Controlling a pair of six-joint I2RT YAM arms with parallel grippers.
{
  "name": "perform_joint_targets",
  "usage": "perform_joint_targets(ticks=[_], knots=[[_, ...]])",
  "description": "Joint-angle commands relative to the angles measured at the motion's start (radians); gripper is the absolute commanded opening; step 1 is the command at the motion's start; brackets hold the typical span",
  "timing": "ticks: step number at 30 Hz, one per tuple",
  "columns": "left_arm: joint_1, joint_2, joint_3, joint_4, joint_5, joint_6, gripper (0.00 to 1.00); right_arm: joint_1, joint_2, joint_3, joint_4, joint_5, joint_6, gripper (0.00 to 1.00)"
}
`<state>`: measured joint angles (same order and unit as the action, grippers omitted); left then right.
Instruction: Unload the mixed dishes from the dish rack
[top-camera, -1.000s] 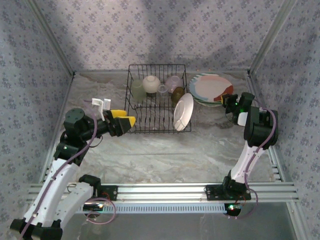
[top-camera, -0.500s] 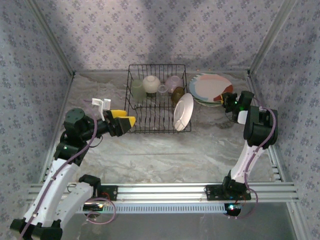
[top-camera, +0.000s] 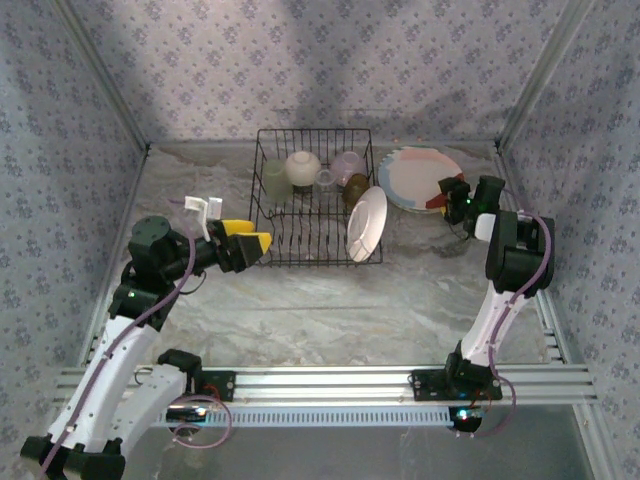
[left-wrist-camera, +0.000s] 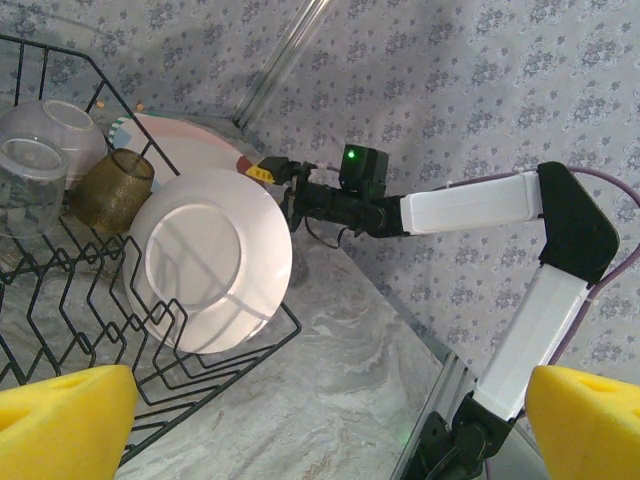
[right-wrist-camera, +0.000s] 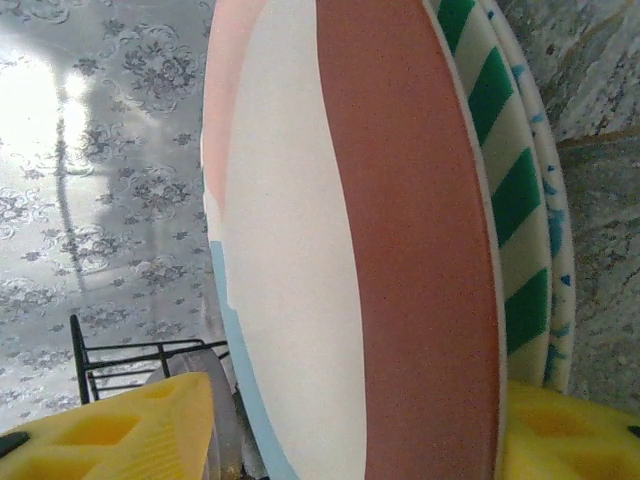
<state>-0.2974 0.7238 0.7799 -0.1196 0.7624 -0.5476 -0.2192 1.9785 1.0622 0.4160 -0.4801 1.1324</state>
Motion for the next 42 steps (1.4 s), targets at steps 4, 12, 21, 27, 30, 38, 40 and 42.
perform_joint_targets(ticks=[4,12,21,27,30,38,40,42], knots=[[-0.002,-0.002,-0.005,0.026,0.011,-0.004,0.99,0.027,-0.070,0.106,-0.261,0.060,-0.123,0.81],[-0.002,-0.001,-0.005,0.022,0.012,-0.003,0.99,0.048,-0.055,0.261,-0.501,0.111,-0.240,0.94],[-0.005,-0.003,-0.005,0.018,0.012,-0.003,0.99,0.062,-0.004,0.370,-0.680,0.141,-0.329,1.00],[-0.008,-0.002,-0.004,0.011,0.012,0.000,0.99,0.073,0.013,0.410,-0.759,0.216,-0.377,1.00],[-0.009,-0.004,-0.008,0.012,0.011,0.000,0.99,0.077,0.031,0.435,-0.779,0.220,-0.397,1.00],[-0.012,-0.007,-0.006,0.005,0.007,0.003,0.99,0.082,0.047,0.457,-0.804,0.232,-0.418,1.00],[-0.012,-0.009,-0.007,0.003,0.006,0.005,0.99,0.083,0.031,0.444,-0.794,0.232,-0.428,1.00],[-0.014,-0.006,-0.005,-0.001,0.003,0.006,0.99,0.086,-0.004,0.416,-0.774,0.246,-0.439,1.00]])
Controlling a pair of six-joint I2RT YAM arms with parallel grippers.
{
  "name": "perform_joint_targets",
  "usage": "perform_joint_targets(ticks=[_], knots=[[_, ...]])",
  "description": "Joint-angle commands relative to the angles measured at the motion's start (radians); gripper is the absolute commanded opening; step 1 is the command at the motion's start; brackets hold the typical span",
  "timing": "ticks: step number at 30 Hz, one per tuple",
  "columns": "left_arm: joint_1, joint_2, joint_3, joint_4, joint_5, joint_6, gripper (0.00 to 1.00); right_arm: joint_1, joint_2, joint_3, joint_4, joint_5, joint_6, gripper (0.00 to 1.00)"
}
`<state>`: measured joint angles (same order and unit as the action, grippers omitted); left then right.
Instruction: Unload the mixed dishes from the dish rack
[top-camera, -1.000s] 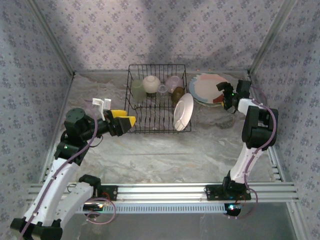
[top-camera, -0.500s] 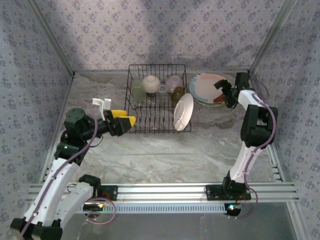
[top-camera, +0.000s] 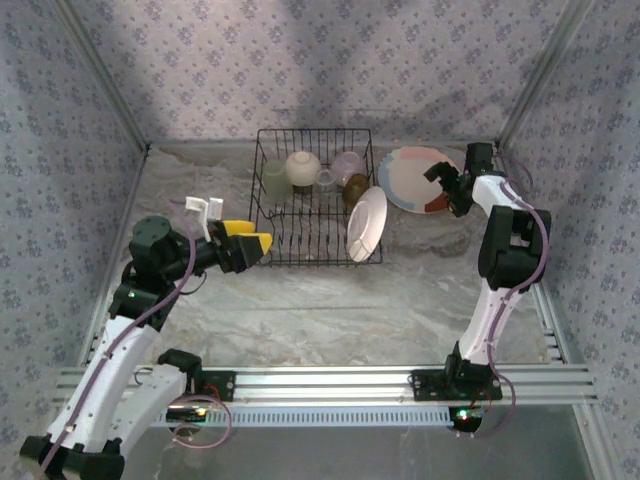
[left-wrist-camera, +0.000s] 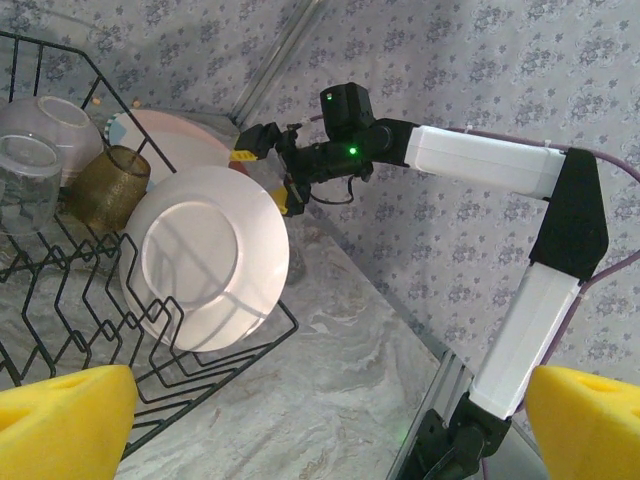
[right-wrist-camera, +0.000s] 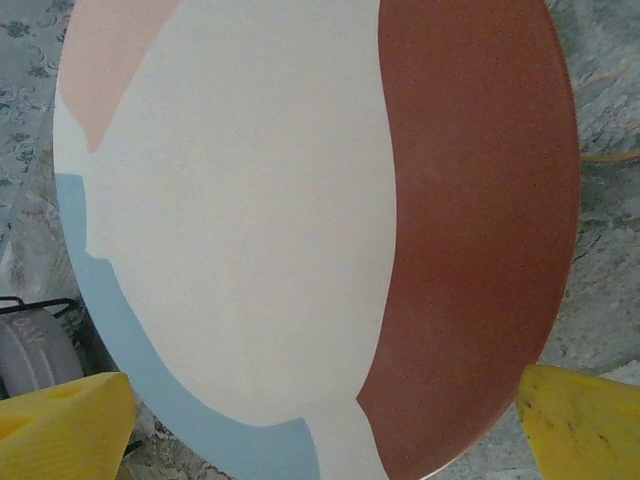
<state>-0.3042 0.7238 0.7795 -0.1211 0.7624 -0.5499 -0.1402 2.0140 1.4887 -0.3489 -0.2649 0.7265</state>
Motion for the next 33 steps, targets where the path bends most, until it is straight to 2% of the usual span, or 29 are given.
perform_joint_targets(ticks=[1,9,15,22,28,33], knots=[[-0.007,-0.002,-0.005,-0.001,0.002,0.008,0.99,0.009,-0.063,-0.026,-0.002,0.037,-0.041,1.00],[-0.028,0.038,0.016,-0.029,-0.014,0.020,0.99,0.054,-0.290,-0.202,0.041,0.077,-0.089,1.00],[-0.093,0.063,0.055,-0.113,-0.071,0.082,0.99,0.154,-0.421,-0.390,0.082,0.111,-0.089,1.00],[-0.184,0.101,0.103,-0.213,-0.181,0.144,0.99,0.274,-0.526,-0.572,0.130,0.133,-0.090,1.00],[-0.247,0.177,0.144,-0.270,-0.305,0.152,0.98,0.370,-0.600,-0.656,0.136,0.155,-0.072,1.00],[-0.336,0.274,0.199,-0.302,-0.418,0.175,0.97,0.431,-0.634,-0.697,0.145,0.167,-0.052,1.00]])
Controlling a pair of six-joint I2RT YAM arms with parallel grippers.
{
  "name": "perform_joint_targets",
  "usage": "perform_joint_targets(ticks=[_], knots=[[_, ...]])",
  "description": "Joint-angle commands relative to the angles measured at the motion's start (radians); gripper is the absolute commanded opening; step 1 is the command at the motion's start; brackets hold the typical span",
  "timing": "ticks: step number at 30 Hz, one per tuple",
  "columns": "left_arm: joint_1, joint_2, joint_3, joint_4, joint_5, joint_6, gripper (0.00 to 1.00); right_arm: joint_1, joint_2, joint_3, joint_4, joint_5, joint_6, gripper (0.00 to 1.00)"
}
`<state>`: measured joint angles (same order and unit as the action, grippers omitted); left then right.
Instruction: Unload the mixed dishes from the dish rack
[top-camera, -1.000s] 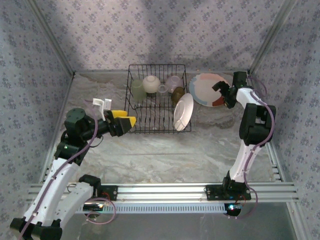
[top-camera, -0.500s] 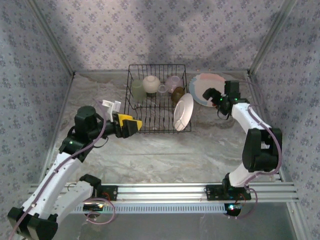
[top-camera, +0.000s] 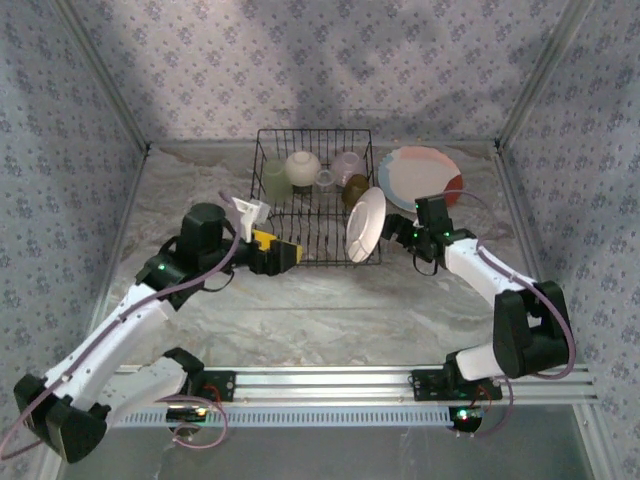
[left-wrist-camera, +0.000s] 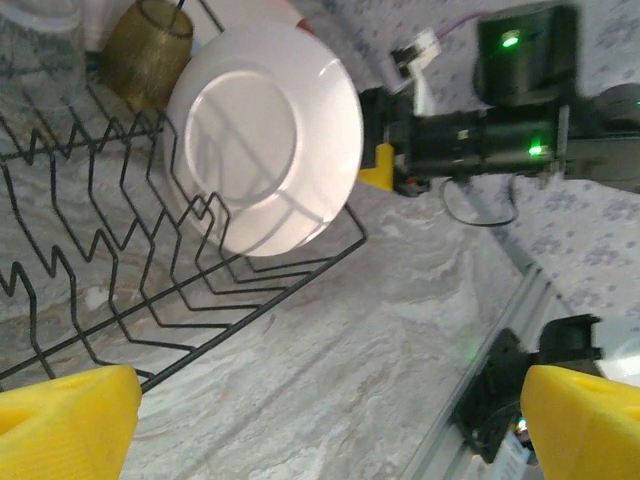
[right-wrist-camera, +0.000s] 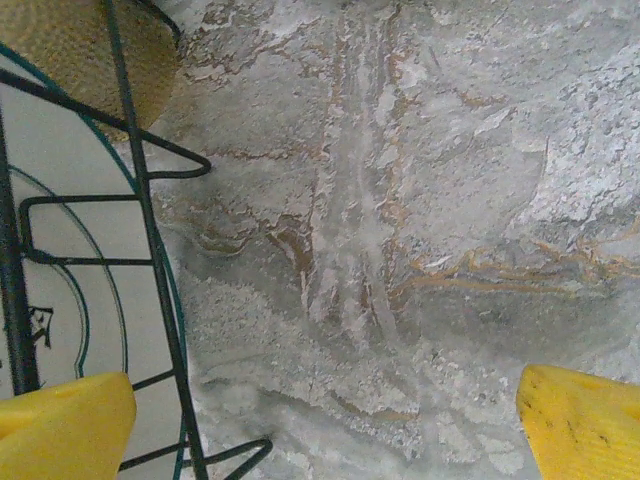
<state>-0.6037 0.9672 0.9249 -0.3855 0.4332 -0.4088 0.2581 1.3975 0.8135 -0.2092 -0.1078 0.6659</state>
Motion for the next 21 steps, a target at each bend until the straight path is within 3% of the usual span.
perform_joint_targets(ticks=[1,14,21], knots=[[-0.060,0.055,0.074,-0.047,-0.122,0.041,0.96,0.045,-0.020,-0.027,0.006,0.010,0.012,1.00],[-0.340,0.369,0.308,-0.120,-0.504,0.118,0.92,0.173,-0.037,-0.116,0.109,0.022,0.101,1.00],[-0.470,0.496,0.434,-0.147,-0.729,0.153,0.89,0.054,-0.194,-0.158,0.018,0.014,0.049,1.00]])
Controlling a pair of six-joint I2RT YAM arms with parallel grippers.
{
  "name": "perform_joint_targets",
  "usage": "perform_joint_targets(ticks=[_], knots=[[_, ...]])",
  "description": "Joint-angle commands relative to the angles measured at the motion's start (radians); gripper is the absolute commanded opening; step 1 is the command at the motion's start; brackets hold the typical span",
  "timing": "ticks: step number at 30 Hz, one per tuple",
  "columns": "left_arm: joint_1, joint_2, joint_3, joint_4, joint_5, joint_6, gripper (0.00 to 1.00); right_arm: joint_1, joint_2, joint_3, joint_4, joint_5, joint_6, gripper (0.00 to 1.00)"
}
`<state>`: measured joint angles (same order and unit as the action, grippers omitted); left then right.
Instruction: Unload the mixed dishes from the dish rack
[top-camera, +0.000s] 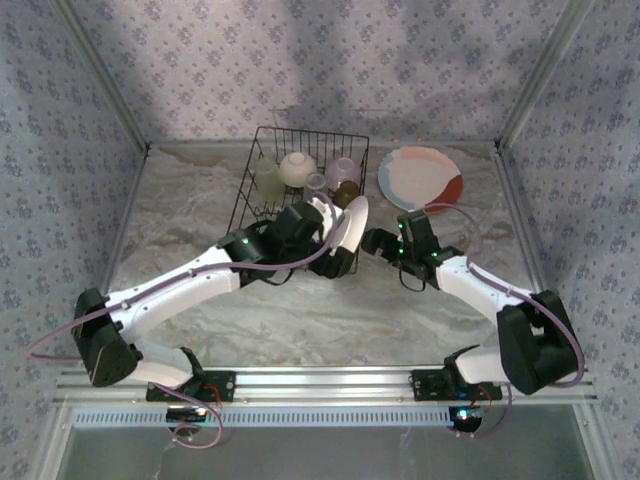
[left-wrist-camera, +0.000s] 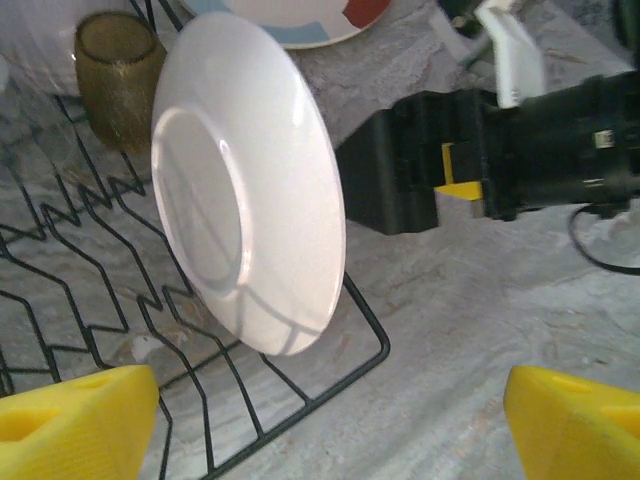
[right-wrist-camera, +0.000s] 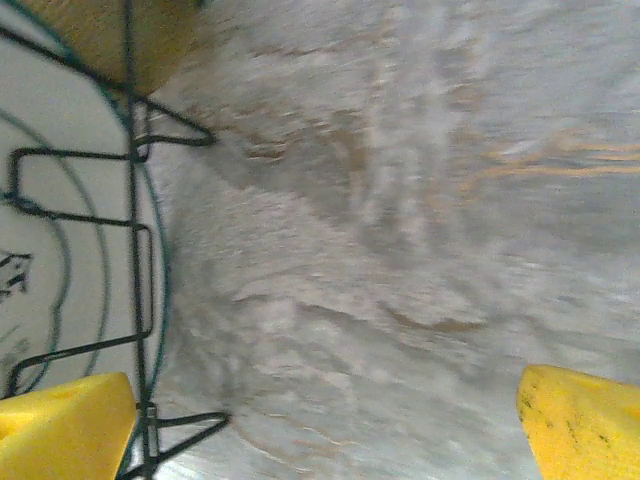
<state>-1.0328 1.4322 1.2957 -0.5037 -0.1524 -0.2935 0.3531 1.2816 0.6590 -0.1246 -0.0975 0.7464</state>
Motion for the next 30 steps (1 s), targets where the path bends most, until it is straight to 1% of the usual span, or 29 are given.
perform_joint_targets(ticks=[1,4,8,11,17,21,25,26,29,30], knots=[[-0.060,0.055,0.085,-0.035,-0.184,0.042,0.88,-0.059,-0.112,-0.003,-0.090,0.001,-0.044,1.00],[-0.098,0.134,0.155,-0.065,-0.288,0.033,0.87,-0.106,-0.216,-0.022,-0.130,-0.033,-0.053,1.00],[-0.129,0.241,0.258,-0.105,-0.378,0.020,0.84,-0.146,-0.356,-0.066,-0.176,-0.092,-0.051,1.00],[-0.137,0.322,0.343,-0.152,-0.420,0.004,0.81,-0.181,-0.466,-0.094,-0.228,-0.137,-0.046,1.00],[-0.142,0.462,0.496,-0.253,-0.560,-0.010,0.74,-0.255,-0.695,-0.129,-0.330,-0.234,-0.041,1.00],[-0.142,0.528,0.552,-0.261,-0.605,0.004,0.74,-0.287,-0.814,-0.135,-0.393,-0.260,-0.059,1.00],[-0.139,0.595,0.618,-0.289,-0.662,0.010,0.72,-0.323,-0.899,-0.138,-0.418,-0.333,-0.056,1.00],[-0.138,0.608,0.631,-0.295,-0.676,0.010,0.70,-0.327,-0.916,-0.140,-0.416,-0.353,-0.051,1.00],[-0.117,0.643,0.677,-0.326,-0.682,-0.006,0.61,-0.333,-0.972,-0.145,-0.400,-0.394,-0.031,1.00],[-0.111,0.654,0.692,-0.337,-0.682,-0.011,0.59,-0.335,-0.986,-0.145,-0.394,-0.404,-0.025,1.00]])
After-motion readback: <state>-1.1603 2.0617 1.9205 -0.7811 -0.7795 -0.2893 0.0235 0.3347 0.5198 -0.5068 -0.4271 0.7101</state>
